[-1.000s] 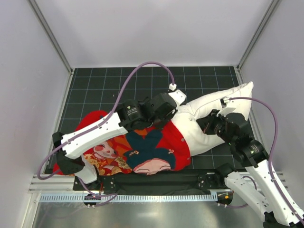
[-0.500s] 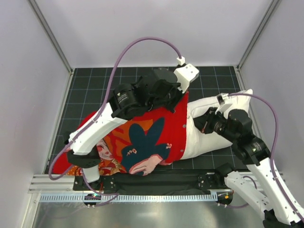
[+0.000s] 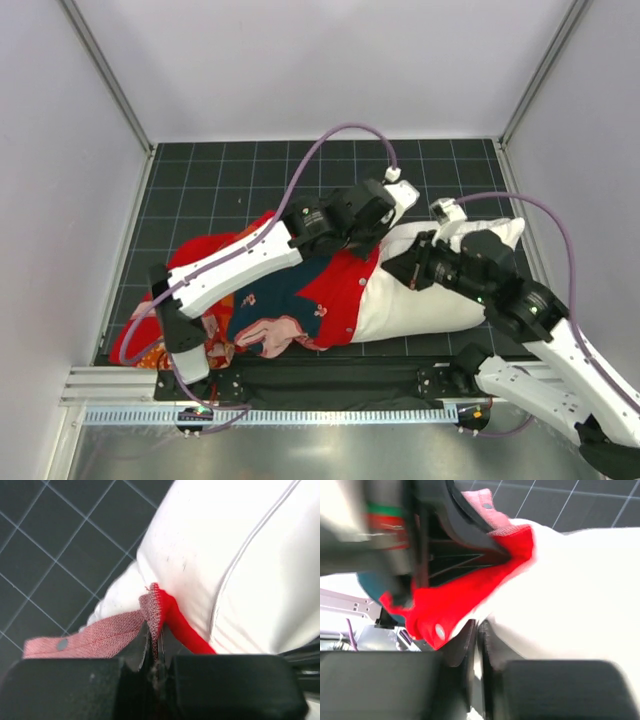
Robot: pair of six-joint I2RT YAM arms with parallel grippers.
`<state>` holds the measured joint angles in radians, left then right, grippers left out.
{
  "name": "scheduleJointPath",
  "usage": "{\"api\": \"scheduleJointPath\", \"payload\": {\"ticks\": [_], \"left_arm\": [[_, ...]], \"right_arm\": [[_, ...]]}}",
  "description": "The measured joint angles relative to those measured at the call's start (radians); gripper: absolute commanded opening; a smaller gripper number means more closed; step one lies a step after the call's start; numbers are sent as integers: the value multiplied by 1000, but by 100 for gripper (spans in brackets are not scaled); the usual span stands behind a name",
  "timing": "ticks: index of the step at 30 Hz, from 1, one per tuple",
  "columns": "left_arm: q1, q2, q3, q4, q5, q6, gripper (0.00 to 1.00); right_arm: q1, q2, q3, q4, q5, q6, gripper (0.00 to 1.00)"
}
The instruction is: Put the pillow into the pillowcase
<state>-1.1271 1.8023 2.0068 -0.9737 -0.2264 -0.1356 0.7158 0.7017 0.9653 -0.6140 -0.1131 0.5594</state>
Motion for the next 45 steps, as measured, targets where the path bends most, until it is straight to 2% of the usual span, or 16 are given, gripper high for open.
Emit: {"api": "scheduleJointPath", "payload": {"ticks": [3, 4, 7, 9, 10, 17, 23, 25, 26, 27, 28, 30, 34, 39, 42, 45], "left_arm": [[13, -145, -259, 130, 11, -37, 0], [13, -195, -331, 182, 18, -49, 0], [10, -298, -463, 296, 54, -93, 0], [8, -336, -517, 343, 82, -118, 0], [7, -349, -540, 365, 96, -129, 0], [7, -408, -639, 460, 124, -181, 0], [7, -436, -639, 451, 142, -198, 1], [7, -434, -629, 426, 142, -198, 2], [7, -430, -618, 405, 141, -198, 3], [7, -424, -606, 388, 141, -198, 3], [7, -415, -591, 368, 140, -198, 3], [7, -394, -565, 338, 123, -204, 3], [46, -352, -540, 307, 100, -246, 1], [221, -194, -381, 255, 148, -280, 0], [317, -23, -120, 136, 151, -253, 0], [399, 206, 341, -28, 129, -192, 0]], "right_arm": [[7, -69, 2, -33, 35, 3, 35], [11, -90, 6, -50, 53, 5, 47], [15, -129, 58, -132, 139, 2, 73], [15, -127, 111, -182, 196, -5, 82], [15, -124, 142, -208, 222, -11, 90], [15, -18, 309, -333, 290, -72, 96], [15, 135, 206, -361, 211, -146, 100], [16, 167, 143, -336, 145, -175, 90], [16, 179, 115, -314, 116, -192, 71], [16, 183, 94, -291, 92, -208, 41], [16, 184, 80, -273, 71, -217, 28], [16, 184, 68, -248, 47, -225, 10], [15, 196, 66, -203, 60, -224, 4], [11, 321, 158, -165, 163, -222, 4], [-27, 451, 280, -161, 209, -223, 4], [-117, 584, 447, -188, 186, -219, 4]]}}
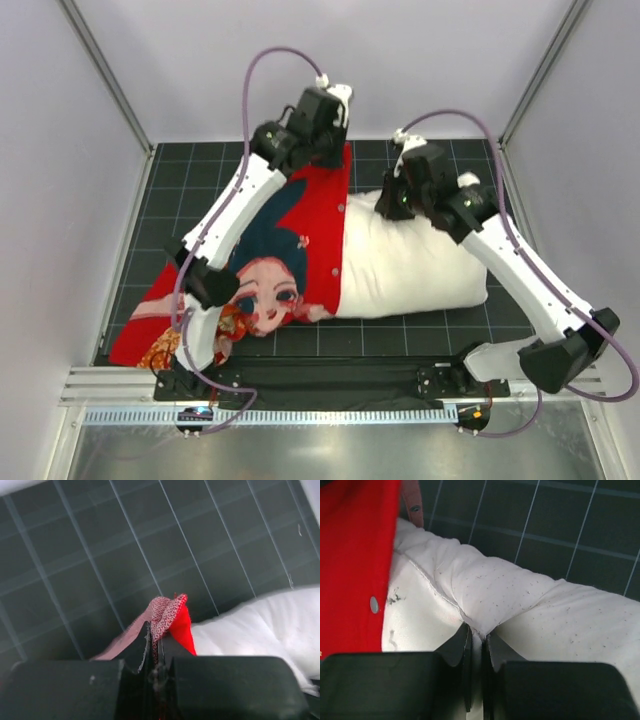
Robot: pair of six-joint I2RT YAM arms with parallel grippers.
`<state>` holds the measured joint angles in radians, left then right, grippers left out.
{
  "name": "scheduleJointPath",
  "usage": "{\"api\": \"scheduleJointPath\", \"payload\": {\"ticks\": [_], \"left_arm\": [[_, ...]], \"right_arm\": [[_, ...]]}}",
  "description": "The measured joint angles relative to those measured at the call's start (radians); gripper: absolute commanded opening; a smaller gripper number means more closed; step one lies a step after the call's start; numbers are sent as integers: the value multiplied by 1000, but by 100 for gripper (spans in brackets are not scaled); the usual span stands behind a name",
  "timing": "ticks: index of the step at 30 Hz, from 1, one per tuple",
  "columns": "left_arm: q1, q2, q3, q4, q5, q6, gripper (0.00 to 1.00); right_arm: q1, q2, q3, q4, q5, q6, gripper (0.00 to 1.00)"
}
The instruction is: Put the pillow into the pillowcase
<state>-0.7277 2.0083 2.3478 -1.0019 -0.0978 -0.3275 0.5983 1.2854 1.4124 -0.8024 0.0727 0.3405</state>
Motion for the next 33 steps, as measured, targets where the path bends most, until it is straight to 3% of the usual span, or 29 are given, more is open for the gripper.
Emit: {"api": "scheduleJointPath", "payload": {"ticks": [2, 4, 6, 9, 13, 14, 15, 16, 20, 21, 22, 24, 28, 31, 33], "left_arm": [[41, 96, 228, -64, -24, 32, 0], [76, 88, 272, -60, -44, 61, 0], [90, -45, 67, 37, -53, 81, 0], [46, -335, -390, 214, -68, 97, 0], [-157, -614, -822, 417, -124, 101, 1], [-229, -650, -897, 455, -145, 100, 4], [-280, -668, -945, 486, -158, 98, 7], [-335, -678, -998, 512, -171, 92, 12], [-487, -658, -1163, 588, -191, 37, 32], [-514, -658, -1198, 595, -196, 17, 42], [-544, -661, -1229, 602, -201, -5, 47], [-584, -676, -1263, 609, -193, -39, 53], [-630, -725, -1277, 591, -85, -101, 59], [-675, -750, -1273, 546, -50, -130, 67], [-728, -769, -1271, 512, -56, -140, 77]], "right_arm": [[-60, 55, 91, 17, -19, 5, 4], [-87, 61, 129, 62, -33, 6, 4], [-91, 26, 123, 125, -63, 4, 4], [-83, -74, 32, 227, -125, 5, 4], [-81, -232, -163, 290, -190, 12, 4], [-82, -266, -222, 294, -192, 14, 7], [-82, -294, -277, 305, -192, 18, 24], [-82, -327, -348, 308, -192, 26, 30], [-82, -439, -578, 286, -220, 56, 42], [-79, -475, -597, 270, -235, 63, 51], [-76, -517, -601, 245, -249, 71, 72], [-69, -613, -596, 202, -268, 86, 84], [-69, -753, -503, 67, -277, 109, 90], [-69, -754, -348, -9, -283, 119, 90], [-69, -729, -263, -27, -285, 121, 93]]}}
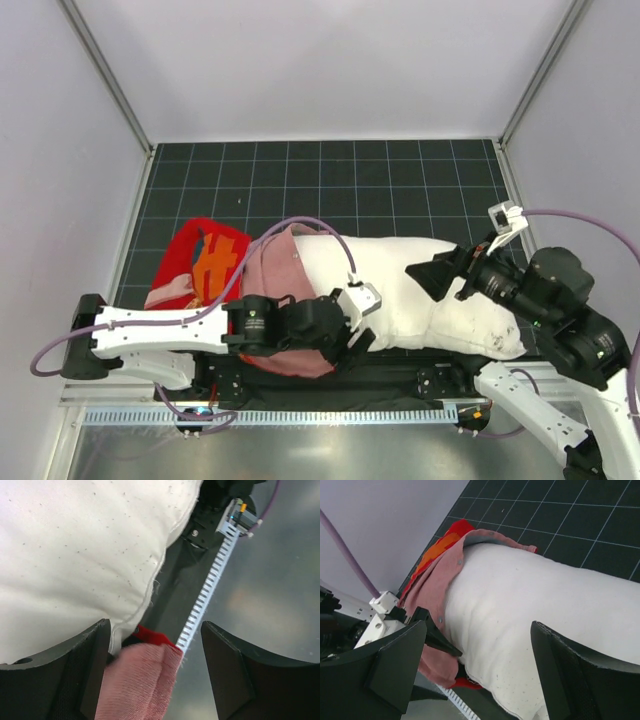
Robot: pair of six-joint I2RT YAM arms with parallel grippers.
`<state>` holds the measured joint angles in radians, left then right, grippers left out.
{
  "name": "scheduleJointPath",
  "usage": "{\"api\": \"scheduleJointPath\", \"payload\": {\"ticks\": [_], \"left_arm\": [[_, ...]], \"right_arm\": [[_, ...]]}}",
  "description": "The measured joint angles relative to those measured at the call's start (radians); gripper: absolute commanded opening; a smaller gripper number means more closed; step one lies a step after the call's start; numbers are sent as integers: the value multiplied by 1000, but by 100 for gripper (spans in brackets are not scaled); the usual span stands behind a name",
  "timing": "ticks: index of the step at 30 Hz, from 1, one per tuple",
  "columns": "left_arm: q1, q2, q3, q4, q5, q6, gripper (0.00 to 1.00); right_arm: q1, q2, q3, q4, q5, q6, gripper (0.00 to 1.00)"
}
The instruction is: Put the pillow into the pillowcase
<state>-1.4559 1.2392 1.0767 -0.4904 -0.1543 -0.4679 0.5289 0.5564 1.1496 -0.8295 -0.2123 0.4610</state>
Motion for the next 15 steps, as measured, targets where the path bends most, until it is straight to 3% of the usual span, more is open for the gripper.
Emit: {"api": "scheduleJointPath", "payload": {"ticks": [1, 4, 7, 12, 15], "left_arm": [[-22, -14, 0, -13, -3, -6, 84], [-51, -79, 19, -79, -41, -33, 88], [-46, -151, 126, -197, -165, -78, 92], [-18, -147, 344, -380, -391, -187, 93], [25, -88, 387, -507, -483, -259, 95]], "right_arm": [[0, 14, 31, -3, 1, 0, 94], [0, 64, 60, -20, 3, -8, 95], [0, 147, 33, -29, -1, -15, 95], [0, 212, -212, 12, -21, -13, 95], [3, 216, -301, 35, -35, -11, 95]]}}
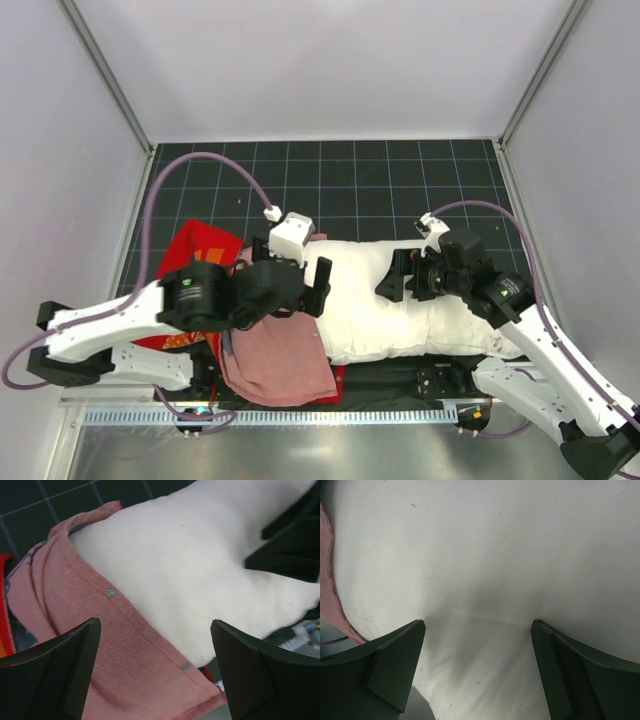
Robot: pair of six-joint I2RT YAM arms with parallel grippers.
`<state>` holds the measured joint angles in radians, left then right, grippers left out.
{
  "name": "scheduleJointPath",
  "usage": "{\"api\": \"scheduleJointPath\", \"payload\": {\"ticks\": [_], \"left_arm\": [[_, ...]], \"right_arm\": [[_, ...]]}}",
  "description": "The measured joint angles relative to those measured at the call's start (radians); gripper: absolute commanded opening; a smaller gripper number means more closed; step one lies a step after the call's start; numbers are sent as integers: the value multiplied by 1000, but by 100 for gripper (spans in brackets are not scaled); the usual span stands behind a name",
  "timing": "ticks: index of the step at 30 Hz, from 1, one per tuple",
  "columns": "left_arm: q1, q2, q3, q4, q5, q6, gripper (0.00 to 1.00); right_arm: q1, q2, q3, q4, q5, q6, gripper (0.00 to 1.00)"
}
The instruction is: Put the pillow into the pillowcase
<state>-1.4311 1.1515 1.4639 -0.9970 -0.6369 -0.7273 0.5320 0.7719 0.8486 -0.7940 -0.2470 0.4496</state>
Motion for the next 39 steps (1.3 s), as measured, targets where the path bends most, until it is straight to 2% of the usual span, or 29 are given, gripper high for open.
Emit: {"api": "scheduleJointPath", "payload": {"ticks": [1, 5, 10, 12, 15, 16, 18, 19, 21, 22, 23, 25, 26, 29, 38, 39], "left_arm": [[25, 39, -4, -56, -30, -31, 95], [142, 133, -73, -105, -36, -59, 95], [342, 132, -141, -97, 5, -41, 93], [384, 130, -140, -89, 6, -28, 92], [420, 140, -137, -68, 29, -8, 84], [430, 149, -132, -61, 39, 1, 71], [445, 175, -113, -48, 60, 12, 53], [452, 196, -98, -42, 70, 19, 37], [457, 226, -84, -31, 84, 27, 24], [459, 240, -80, -27, 96, 32, 9], [459, 249, -80, -21, 110, 32, 2], [459, 258, -80, -13, 142, 50, 0], [459, 259, -78, -8, 156, 56, 0], [459, 273, -38, -9, 185, 70, 0], [463, 520, 310, -30, 321, 146, 0], [464, 573, 396, -69, 349, 156, 0]], "right_arm": [[4, -1, -12, 15, -3, 1, 95], [20, -7, -24, 59, 1, 1, 94], [43, -13, -50, 93, 16, 3, 92], [56, -13, -67, 111, 21, 6, 91], [78, -13, -88, 135, 32, 16, 89], [86, -13, -90, 139, 37, 19, 87], [107, -13, -92, 145, 52, 25, 81], [117, -13, -92, 147, 60, 27, 77], [130, -12, -92, 152, 72, 32, 72], [134, -10, -93, 156, 77, 34, 62], [137, -6, -94, 161, 79, 34, 55], [143, 9, -97, 175, 81, 42, 38], [145, 21, -97, 182, 80, 44, 21], [158, 64, -97, 220, 69, 58, 5], [253, 205, -79, 365, 72, 89, 4], [257, 209, -71, 367, 79, 90, 4]]}}
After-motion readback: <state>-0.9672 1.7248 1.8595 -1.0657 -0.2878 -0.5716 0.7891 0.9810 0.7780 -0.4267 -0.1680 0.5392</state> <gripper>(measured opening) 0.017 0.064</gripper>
